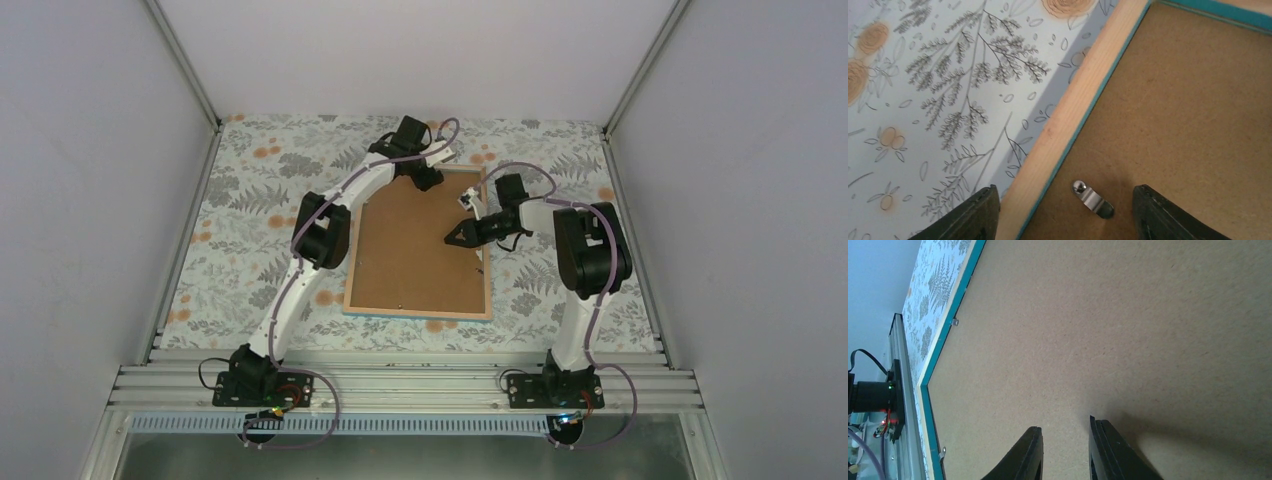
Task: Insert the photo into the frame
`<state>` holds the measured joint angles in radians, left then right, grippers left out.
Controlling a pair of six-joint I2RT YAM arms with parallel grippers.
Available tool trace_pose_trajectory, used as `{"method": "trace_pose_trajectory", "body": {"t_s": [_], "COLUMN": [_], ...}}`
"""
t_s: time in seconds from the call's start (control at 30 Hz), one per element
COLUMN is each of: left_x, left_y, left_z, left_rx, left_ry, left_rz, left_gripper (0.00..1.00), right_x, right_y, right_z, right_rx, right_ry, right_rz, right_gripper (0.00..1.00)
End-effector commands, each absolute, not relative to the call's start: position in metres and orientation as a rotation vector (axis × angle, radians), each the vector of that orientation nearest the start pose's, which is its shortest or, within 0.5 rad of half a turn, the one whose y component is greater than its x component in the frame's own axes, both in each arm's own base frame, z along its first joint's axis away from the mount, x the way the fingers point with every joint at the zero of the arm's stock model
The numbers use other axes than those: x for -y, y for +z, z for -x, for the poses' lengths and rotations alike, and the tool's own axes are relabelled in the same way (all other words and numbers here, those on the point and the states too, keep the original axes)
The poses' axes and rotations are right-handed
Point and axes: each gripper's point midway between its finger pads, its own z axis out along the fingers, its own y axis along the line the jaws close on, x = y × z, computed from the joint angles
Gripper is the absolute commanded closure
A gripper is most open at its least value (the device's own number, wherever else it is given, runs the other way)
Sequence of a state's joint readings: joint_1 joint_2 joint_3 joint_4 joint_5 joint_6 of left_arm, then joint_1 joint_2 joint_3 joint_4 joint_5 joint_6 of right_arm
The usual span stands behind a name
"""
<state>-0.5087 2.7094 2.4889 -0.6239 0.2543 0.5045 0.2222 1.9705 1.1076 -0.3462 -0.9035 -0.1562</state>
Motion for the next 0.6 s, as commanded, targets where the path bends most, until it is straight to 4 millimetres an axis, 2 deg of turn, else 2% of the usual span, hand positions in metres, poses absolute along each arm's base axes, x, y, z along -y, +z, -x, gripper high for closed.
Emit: {"method": "trace_pose_trajectory", "body": {"t_s": [0.0, 0.13, 0.27, 0.4, 0.57], "left_x": [0.363, 0.359, 0.357, 0.356, 0.36], "left_y": [0.032, 0.024, 0.019, 0.014, 0.005], "left_z": [-0.566, -0.57, -0.573, -0.574, -0.57], "left_rx": [-2.04, -2.042, -2.037, -2.022, -2.018], "left_ry": [-0.254, -0.209, -0.175, -0.158, -0.166], "left_rz": [-1.318, -1.329, -1.337, -1.36, -1.39], "left_gripper": [0.36, 0.43, 0.58, 0.68, 0.76], "right_x": [-0.22, -0.22, -0.219, -0.219, -0.219], "right_y": [0.028, 0.026, 0.022, 0.021, 0.019], "right_z": [-0.345, -0.344, -0.343, -0.343, -0.343], "right_rx": [-2.473, -2.477, -2.489, -2.491, -2.497], "right_ry": [1.247, 1.25, 1.249, 1.244, 1.244], "right_rz": [0.726, 0.724, 0.719, 0.719, 0.717], "right_gripper": [0.76, 0.76, 0.77, 0.78, 0.78]}}
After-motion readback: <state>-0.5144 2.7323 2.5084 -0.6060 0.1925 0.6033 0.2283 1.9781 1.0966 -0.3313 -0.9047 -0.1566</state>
